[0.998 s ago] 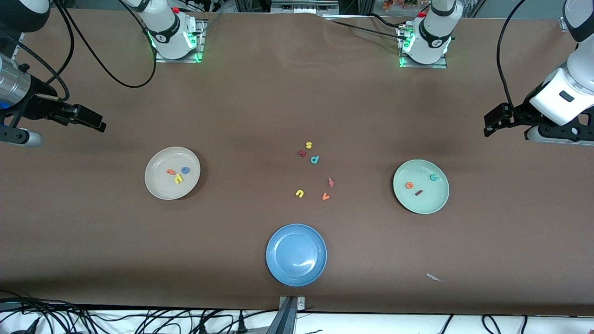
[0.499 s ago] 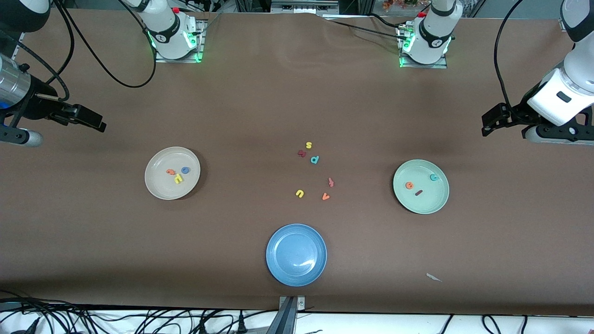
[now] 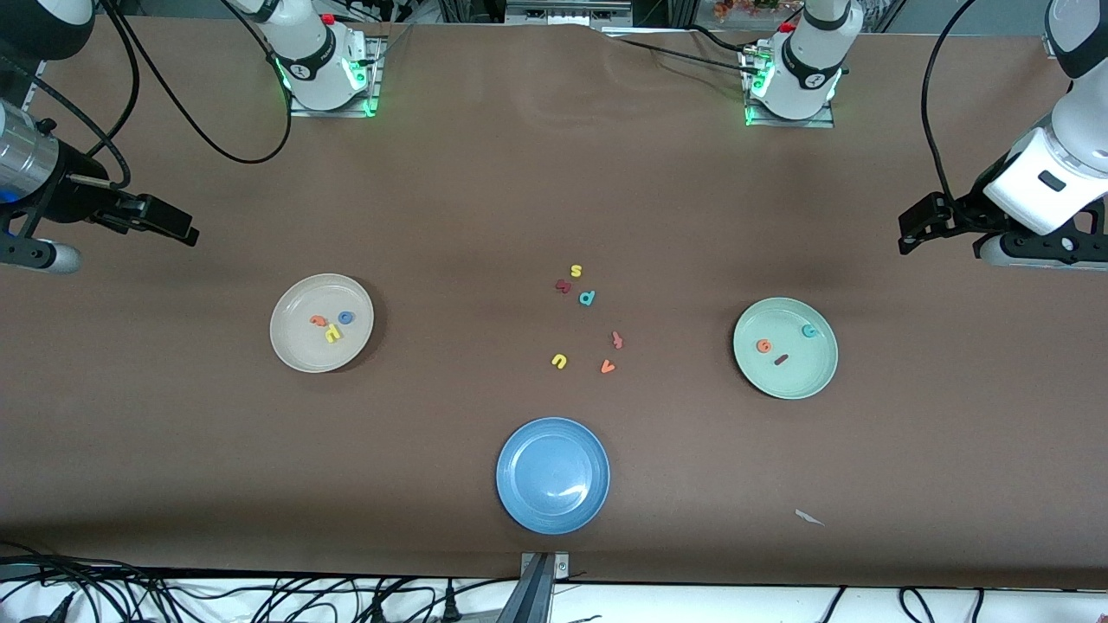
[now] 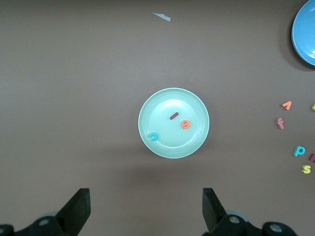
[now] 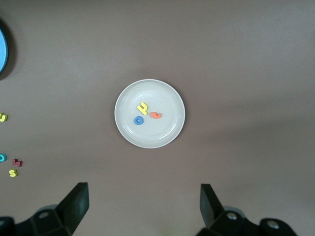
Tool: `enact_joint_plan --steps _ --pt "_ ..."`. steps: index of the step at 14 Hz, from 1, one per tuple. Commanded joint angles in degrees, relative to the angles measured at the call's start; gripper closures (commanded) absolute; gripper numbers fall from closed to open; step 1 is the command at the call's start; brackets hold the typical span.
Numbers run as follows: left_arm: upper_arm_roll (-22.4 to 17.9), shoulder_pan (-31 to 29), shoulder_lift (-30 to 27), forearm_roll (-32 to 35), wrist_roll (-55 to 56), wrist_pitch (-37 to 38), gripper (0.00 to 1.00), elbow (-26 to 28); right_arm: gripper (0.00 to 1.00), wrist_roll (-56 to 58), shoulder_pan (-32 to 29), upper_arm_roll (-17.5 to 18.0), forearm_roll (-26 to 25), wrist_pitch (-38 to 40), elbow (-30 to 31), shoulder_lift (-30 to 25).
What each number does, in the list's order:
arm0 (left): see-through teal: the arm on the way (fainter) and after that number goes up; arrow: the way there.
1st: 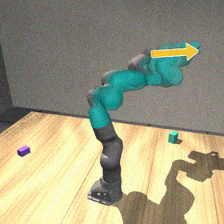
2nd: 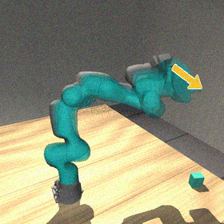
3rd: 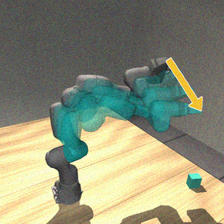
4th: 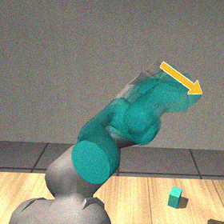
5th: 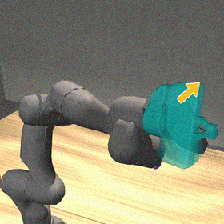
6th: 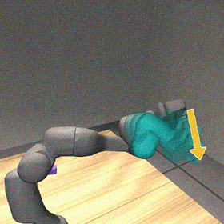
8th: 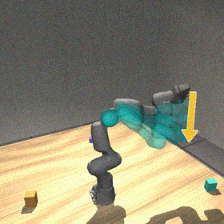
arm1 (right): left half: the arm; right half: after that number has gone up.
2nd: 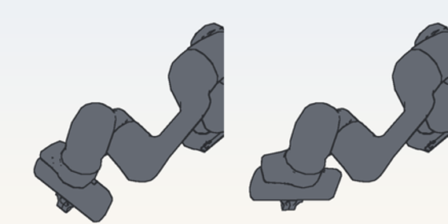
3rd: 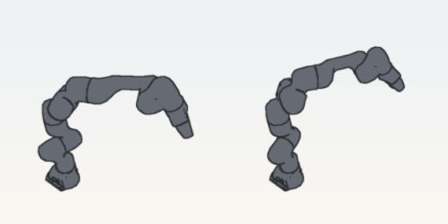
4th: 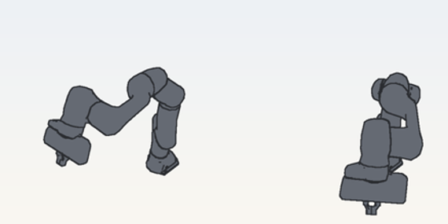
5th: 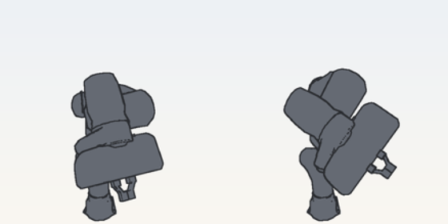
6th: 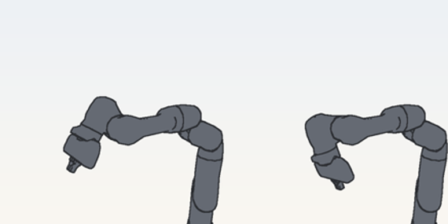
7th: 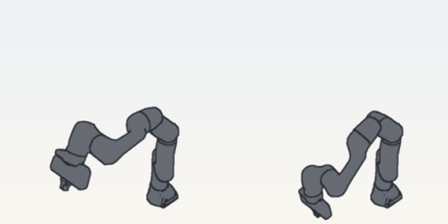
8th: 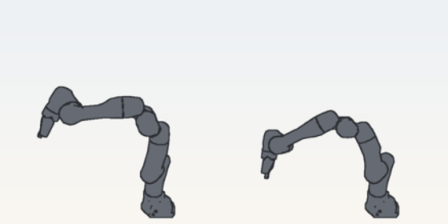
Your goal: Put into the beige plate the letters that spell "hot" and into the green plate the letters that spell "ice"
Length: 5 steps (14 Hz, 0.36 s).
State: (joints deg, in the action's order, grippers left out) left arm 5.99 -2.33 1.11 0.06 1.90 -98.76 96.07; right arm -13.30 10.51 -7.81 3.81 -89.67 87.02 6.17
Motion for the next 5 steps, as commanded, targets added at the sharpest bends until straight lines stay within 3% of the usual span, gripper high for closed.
enact_joint_plan --steps 1,5 --pt "0.1 0.2 0.4 0.3 0.8 1.2 0.0 -1.3 0.0 -0.2 -0.9 1.0 -0.7 1.0 -0.4 -0.4" --pt "0.1 0.2 0.3 -0.9 1.6 1.6 0.0 -3.0 0.0 -0.2 -0.4 0.9 -1.0 1.0 -0.5 0.3"
